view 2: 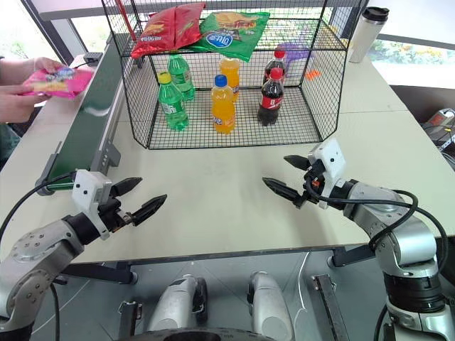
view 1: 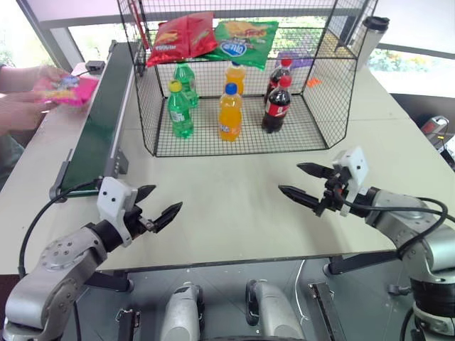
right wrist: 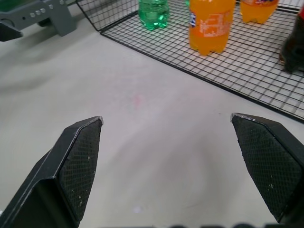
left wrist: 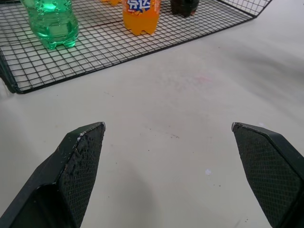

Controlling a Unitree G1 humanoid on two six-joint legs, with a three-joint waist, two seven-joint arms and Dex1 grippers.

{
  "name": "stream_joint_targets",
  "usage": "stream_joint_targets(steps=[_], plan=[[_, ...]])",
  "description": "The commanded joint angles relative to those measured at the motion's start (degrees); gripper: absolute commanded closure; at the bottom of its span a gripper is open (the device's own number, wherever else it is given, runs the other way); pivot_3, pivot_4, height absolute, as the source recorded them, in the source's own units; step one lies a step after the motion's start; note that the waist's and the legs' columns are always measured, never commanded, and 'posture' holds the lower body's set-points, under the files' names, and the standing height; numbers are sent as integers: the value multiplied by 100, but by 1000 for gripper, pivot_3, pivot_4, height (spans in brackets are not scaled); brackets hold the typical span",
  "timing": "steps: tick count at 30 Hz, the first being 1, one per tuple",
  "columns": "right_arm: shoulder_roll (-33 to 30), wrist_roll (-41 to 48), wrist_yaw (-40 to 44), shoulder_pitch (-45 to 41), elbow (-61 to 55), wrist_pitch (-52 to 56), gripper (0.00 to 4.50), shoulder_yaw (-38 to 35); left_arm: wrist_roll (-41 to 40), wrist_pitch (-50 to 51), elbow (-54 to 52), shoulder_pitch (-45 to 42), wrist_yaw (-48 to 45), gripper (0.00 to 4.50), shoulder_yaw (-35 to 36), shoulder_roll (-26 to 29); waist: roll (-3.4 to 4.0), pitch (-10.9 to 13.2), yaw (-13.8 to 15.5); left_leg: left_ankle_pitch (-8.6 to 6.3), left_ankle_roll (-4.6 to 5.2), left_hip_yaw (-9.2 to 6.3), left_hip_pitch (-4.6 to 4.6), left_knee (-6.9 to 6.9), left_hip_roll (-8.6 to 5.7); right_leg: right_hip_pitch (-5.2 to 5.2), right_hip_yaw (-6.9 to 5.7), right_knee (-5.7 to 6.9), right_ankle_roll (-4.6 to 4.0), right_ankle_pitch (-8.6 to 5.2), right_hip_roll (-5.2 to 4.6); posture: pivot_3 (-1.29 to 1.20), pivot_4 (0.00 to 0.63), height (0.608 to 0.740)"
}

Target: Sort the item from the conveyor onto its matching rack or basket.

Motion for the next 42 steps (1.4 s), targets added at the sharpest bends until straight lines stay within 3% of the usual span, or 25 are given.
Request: stream_joint_targets(steps=[1, 42], plan=[[27, 56, -83, 1, -199, -71, 0, -72, -28, -92, -33, -133, -50, 29, 46, 24, 1, 0, 4, 0, 0, -3, -6, 0, 0, 0, -4, -5, 0, 0, 0, 0, 150, 740], [244, -209, -74, -358, 287, -472, 0, 404, 3, -136, -214, -175, 297, 29, 68, -224, 0, -1, 12, -3, 35, 7, -18, -3, -4, 15, -15, -36, -22, 18, 5, 0, 150, 740]])
